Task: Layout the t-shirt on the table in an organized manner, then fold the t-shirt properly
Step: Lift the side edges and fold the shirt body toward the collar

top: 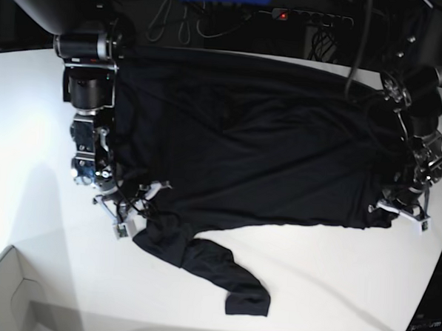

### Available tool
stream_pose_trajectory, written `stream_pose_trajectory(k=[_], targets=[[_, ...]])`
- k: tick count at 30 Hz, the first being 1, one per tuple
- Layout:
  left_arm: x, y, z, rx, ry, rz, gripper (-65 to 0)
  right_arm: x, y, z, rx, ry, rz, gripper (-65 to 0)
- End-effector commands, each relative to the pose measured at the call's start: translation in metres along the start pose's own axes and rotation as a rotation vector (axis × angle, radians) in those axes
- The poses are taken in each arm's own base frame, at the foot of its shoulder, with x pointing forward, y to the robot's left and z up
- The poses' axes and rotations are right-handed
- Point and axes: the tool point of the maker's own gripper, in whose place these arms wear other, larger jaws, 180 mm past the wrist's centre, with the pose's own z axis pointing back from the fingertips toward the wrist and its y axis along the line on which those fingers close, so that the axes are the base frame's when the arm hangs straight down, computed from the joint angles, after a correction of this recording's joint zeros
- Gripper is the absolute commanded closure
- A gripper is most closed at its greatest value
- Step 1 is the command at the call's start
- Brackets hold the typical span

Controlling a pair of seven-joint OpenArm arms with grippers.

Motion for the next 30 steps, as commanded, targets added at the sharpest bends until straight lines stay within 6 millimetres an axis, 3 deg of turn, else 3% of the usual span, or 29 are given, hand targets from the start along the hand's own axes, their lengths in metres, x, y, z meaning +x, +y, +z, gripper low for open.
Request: stream_pose_trajectory(k=[1, 6, 8, 13, 19, 23, 30], targets=[[-0.015, 0.000, 0.000, 0.002, 0.083, -0.026, -0.2, 0.022, -0.011, 0.007, -0.026, -0.050, 0.018, -0.1], [0.002, 0.000, 0.002, 0.004, 0.043, -0.044, -0.2, 0.040, -0.025, 0.044, -0.089, -0.151, 0.097, 0.0], [0.010, -0.014, 0.000, -0.016, 0.012, -0.053, -0.2, 0.035, -0.023, 0.058, -0.093, -0.165, 0.135, 0.0], [0.016, -0.025, 0.008, -0.020, -0.047, -0.099, -0.2, 0.024, 0.000, 0.083, -0.045, -0.189, 0.207, 0.0], [0.031, -0.040, 0.022, -0.028, -0.126, -0.149, -0.2, 0.027, 0.016, 0.112, -0.050, -0.238, 0.261, 0.0], [0.044, -0.046, 0.032, -0.033, -0.124, -0.175, -0.2, 0.029, 0.027, 0.131, -0.052, -0.267, 0.294, 0.0], [0.048, -0.055, 0.053, -0.113, -0.127, -0.182, -0.2, 0.015, 0.047, 0.158, -0.040, -0.270, 0.324, 0.0]])
